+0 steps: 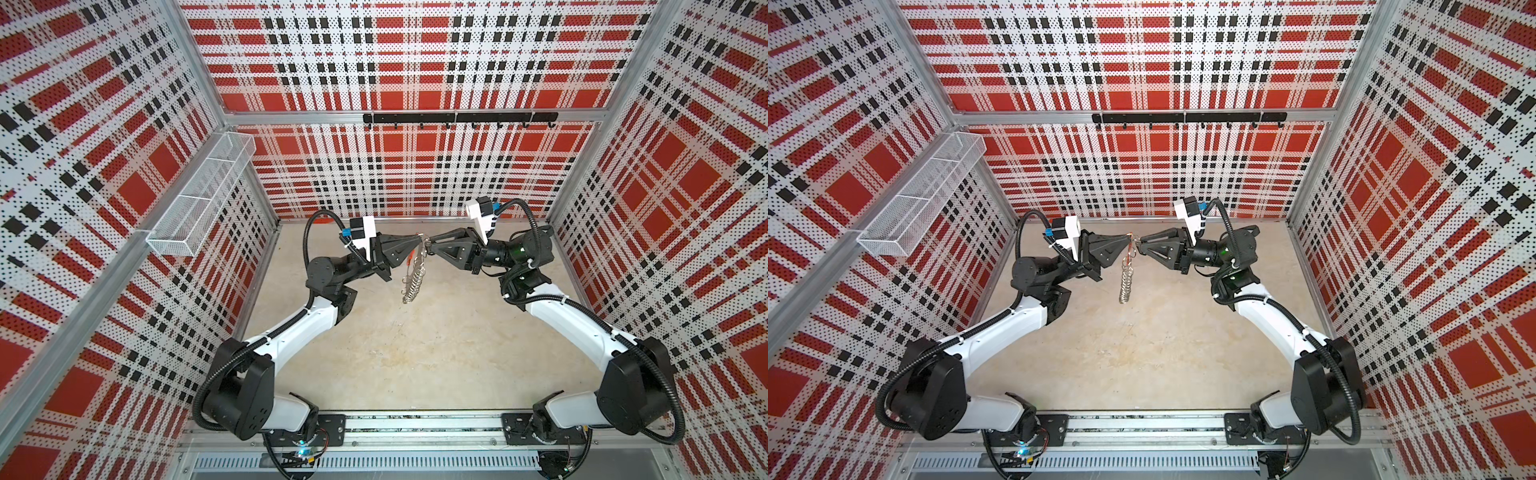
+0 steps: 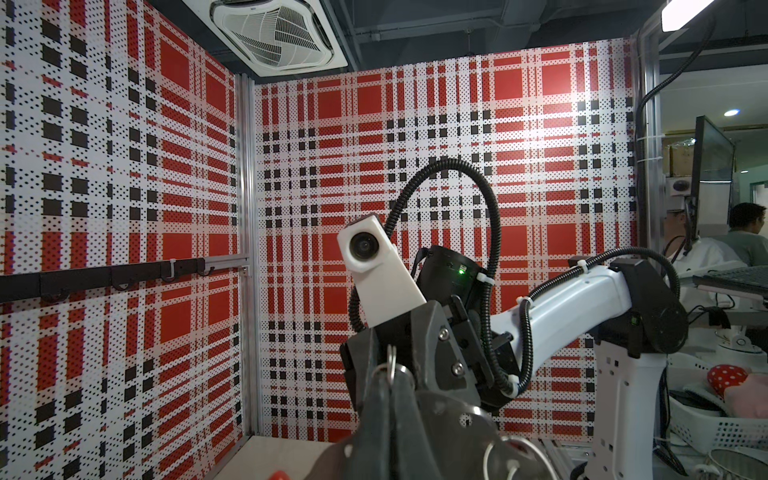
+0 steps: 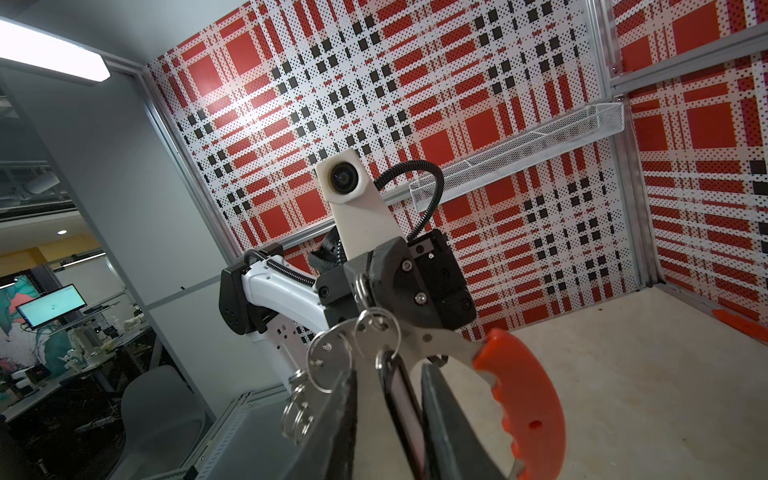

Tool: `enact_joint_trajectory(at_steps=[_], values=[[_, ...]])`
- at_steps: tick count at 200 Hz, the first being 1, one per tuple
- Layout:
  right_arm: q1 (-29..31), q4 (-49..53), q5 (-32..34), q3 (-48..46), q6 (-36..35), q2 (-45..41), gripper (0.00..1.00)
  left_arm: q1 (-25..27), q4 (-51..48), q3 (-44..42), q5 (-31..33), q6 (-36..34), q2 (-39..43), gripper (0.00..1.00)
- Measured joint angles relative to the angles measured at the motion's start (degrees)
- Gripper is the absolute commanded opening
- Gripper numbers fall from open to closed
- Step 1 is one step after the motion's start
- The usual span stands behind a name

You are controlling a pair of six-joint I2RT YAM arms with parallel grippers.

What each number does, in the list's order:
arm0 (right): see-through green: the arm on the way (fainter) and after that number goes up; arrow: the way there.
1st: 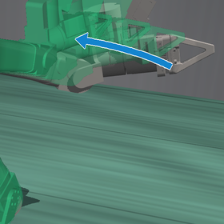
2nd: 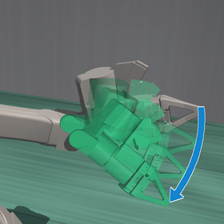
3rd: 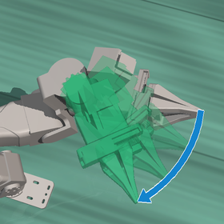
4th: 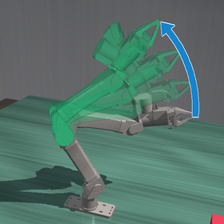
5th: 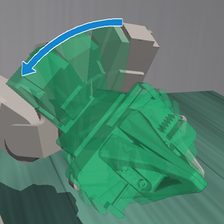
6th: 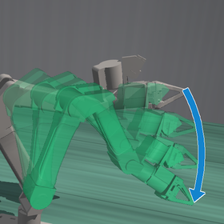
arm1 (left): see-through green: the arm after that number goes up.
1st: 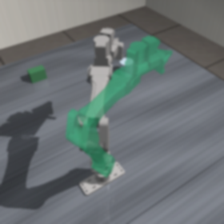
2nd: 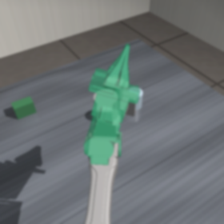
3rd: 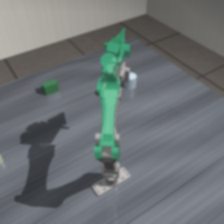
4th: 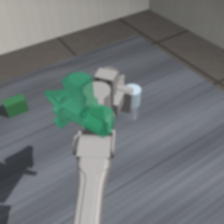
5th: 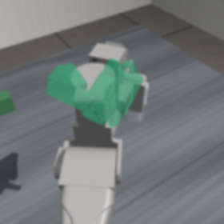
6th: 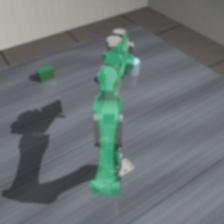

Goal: Put the keys on the keyring

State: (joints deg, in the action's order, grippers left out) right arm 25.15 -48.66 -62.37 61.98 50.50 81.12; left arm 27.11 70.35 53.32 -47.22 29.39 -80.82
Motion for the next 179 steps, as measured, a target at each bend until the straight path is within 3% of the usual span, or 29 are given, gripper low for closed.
enact_joint_trajectory(at_steps=[111,179], values=[[2.1,11.6,1.1,1.0,-9.4,-1.1,0.05,0.4,1.0,0.1,1.6,0.4,-1.2,0.00],[4.0,16.8,0.6,3.7,-12.4,-0.7,0.02,0.7,5.6,0.1,1.9,1.4,-1.9,0.00]])
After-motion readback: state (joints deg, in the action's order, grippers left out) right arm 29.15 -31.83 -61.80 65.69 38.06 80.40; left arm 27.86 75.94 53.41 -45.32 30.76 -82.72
